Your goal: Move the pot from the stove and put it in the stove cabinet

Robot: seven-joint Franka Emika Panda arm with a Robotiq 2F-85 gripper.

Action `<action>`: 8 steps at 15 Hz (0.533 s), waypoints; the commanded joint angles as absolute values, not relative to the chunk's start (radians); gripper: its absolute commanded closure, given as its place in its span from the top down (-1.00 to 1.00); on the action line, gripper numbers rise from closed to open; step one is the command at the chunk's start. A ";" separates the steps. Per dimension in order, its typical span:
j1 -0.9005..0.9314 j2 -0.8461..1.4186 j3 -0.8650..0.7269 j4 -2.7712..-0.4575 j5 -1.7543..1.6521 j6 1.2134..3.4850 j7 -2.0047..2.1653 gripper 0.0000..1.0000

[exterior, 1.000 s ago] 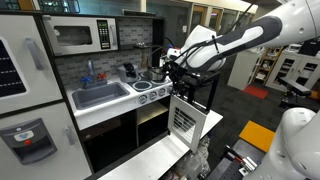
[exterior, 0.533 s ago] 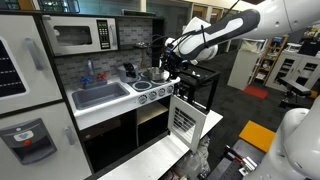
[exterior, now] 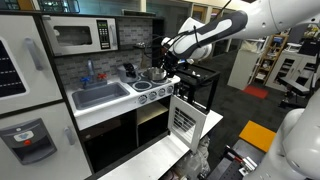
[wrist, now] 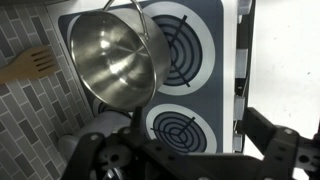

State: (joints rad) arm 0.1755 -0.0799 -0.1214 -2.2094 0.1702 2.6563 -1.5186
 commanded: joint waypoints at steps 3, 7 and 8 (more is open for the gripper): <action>0.134 -0.080 -0.080 -2.209 0.173 2.655 -1.518 1.00; 0.135 -0.058 -0.080 -2.089 0.229 2.483 -1.628 1.00; 0.132 -0.049 -0.078 -2.056 0.231 2.432 -1.643 1.00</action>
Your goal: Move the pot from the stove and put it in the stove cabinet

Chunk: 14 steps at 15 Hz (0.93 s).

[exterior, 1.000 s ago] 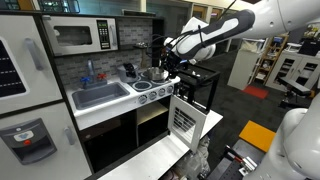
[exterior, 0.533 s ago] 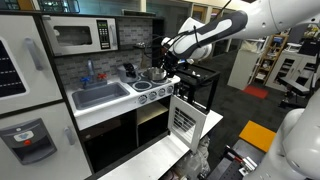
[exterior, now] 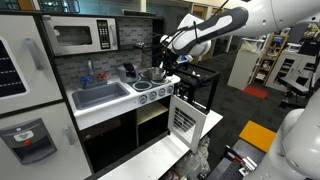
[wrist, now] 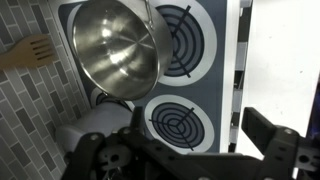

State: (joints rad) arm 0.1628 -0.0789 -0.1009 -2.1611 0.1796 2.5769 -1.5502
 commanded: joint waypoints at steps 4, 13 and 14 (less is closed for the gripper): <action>0.106 -0.009 -0.072 -1.935 0.211 2.260 -1.679 1.00; 0.053 0.066 -0.047 -1.884 0.052 2.293 -1.663 1.00; 0.050 0.072 -0.044 -1.888 0.049 2.303 -1.665 1.00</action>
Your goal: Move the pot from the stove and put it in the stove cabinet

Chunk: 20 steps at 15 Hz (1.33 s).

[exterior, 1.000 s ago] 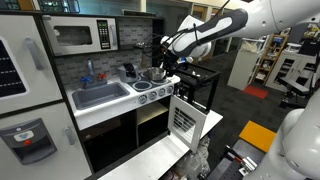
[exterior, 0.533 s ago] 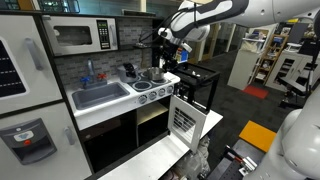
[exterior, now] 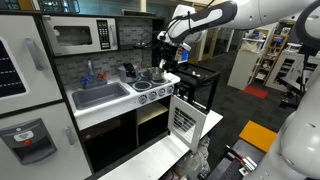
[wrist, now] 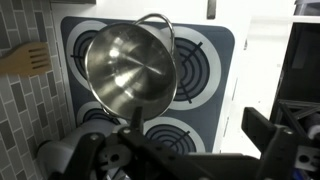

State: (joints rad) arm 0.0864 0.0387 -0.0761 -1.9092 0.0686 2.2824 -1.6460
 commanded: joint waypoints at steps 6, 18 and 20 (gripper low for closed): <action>0.035 0.106 -0.028 -1.893 0.040 2.322 -1.662 1.00; 0.016 0.139 -0.015 -1.899 0.042 2.337 -1.671 1.00; 0.012 0.140 -0.014 -1.900 0.043 2.338 -1.674 1.00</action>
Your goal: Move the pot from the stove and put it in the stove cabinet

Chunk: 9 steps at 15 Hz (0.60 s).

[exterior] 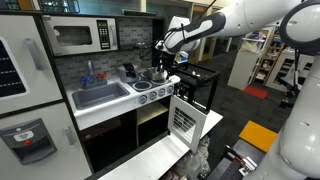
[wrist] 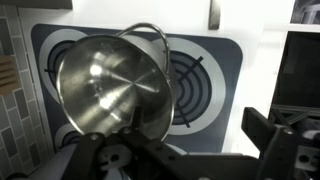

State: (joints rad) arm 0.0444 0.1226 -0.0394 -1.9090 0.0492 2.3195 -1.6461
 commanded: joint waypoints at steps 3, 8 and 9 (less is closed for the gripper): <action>0.007 0.147 -0.013 -1.899 0.045 2.338 -1.676 1.00; 0.000 0.164 -0.007 -1.902 0.051 2.345 -1.691 1.00; -0.001 0.166 -0.006 -1.902 0.050 2.345 -1.693 1.00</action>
State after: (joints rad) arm 0.0305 0.1469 -0.0334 -1.9090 0.0493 2.3230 -1.6544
